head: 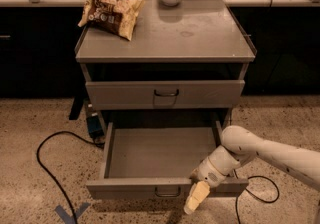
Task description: Open middle drawer
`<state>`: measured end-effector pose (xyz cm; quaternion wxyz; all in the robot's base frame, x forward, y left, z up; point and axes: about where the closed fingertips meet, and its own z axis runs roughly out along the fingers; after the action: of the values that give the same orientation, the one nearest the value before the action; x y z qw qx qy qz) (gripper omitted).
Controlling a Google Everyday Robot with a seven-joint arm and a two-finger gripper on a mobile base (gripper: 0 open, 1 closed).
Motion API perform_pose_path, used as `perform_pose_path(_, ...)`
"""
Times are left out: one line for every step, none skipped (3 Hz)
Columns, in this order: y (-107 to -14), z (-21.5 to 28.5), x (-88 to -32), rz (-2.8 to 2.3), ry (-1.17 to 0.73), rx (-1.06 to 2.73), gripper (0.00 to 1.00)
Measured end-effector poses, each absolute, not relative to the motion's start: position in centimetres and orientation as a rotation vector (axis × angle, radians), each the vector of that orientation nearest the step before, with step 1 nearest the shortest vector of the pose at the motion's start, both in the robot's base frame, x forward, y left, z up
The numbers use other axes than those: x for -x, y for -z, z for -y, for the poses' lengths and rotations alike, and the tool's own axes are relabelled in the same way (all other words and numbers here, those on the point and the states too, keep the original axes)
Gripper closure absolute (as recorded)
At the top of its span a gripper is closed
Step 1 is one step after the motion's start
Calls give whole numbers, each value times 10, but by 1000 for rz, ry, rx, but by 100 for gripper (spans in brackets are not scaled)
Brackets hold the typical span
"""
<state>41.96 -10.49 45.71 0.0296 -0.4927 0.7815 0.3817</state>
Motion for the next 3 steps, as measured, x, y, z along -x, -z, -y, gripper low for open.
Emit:
perform_pose_path(-466, 114, -404, -2427, -1197, 1477, 0)
perform_pose_path(-489, 122, -375, -2427, -1241, 1404, 0)
perform_pose_path(-500, 135, -350, -2442, -1252, 1320, 0)
